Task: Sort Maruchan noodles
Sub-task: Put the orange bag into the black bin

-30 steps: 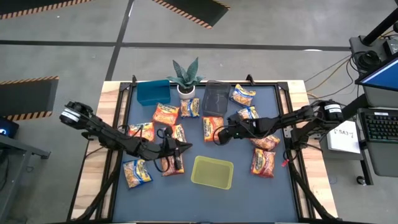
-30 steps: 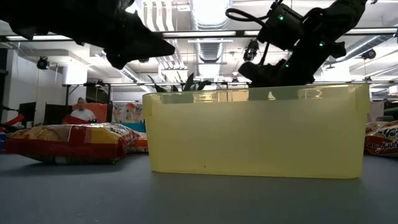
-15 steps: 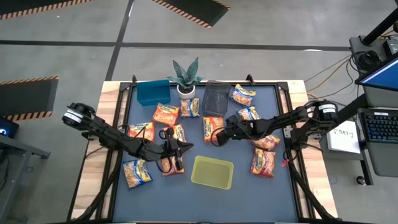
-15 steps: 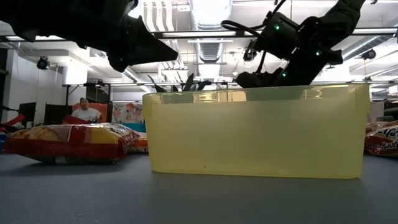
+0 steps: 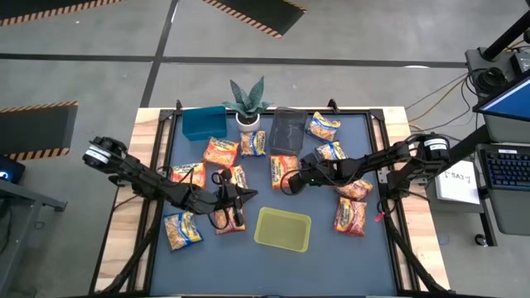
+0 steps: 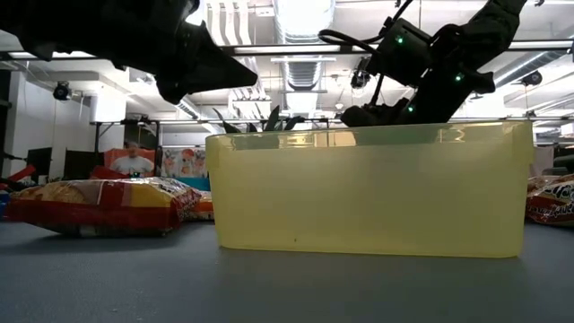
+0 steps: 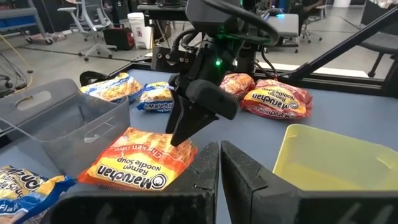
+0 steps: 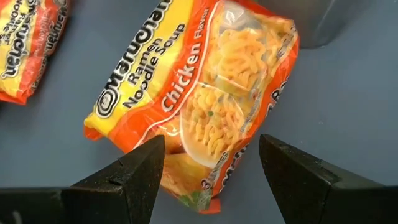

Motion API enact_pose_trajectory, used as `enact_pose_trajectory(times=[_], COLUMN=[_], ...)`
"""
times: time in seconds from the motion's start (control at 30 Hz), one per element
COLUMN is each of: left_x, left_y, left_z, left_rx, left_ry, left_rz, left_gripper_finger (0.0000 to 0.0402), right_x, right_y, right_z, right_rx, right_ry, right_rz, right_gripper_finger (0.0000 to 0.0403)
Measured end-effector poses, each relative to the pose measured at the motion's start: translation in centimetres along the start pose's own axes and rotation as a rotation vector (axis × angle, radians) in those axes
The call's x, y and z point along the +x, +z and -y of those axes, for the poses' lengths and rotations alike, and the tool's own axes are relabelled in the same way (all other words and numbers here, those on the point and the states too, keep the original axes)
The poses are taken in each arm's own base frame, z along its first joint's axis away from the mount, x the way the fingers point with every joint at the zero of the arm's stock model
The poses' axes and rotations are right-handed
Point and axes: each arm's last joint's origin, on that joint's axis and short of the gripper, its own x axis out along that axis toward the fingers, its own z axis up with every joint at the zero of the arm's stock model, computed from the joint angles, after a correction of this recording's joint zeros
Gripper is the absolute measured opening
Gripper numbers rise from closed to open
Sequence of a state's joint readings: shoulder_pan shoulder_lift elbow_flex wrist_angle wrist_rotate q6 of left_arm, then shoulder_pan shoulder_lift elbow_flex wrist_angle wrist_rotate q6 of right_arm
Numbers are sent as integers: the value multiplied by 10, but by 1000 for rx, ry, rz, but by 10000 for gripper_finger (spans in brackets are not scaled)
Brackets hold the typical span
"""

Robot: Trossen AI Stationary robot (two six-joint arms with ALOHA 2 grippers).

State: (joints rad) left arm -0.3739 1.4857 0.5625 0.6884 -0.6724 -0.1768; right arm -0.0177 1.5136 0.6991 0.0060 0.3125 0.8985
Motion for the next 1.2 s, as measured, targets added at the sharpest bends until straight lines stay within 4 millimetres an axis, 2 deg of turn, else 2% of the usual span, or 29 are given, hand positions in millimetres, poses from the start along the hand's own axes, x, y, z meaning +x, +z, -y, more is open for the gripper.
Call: enact_pose_trajectory(times=[0.6, 0.83, 1.2], left_x=[8, 10, 9], left_y=[3, 4, 4], left_z=[-12, -15, -14], left_rx=[-10, -22, -67], left_ry=[48, 62, 55], left_rz=[16, 16, 20], left_gripper_finger=[0, 0, 0], right_x=[8, 8, 32], right_y=[-1, 1, -6], right_z=[-1, -4, -8], right_rx=[-32, -31, 5], right_ry=[-6, 20, 69], right_rz=[31, 54, 97], right_gripper_finger=[248, 234, 209])
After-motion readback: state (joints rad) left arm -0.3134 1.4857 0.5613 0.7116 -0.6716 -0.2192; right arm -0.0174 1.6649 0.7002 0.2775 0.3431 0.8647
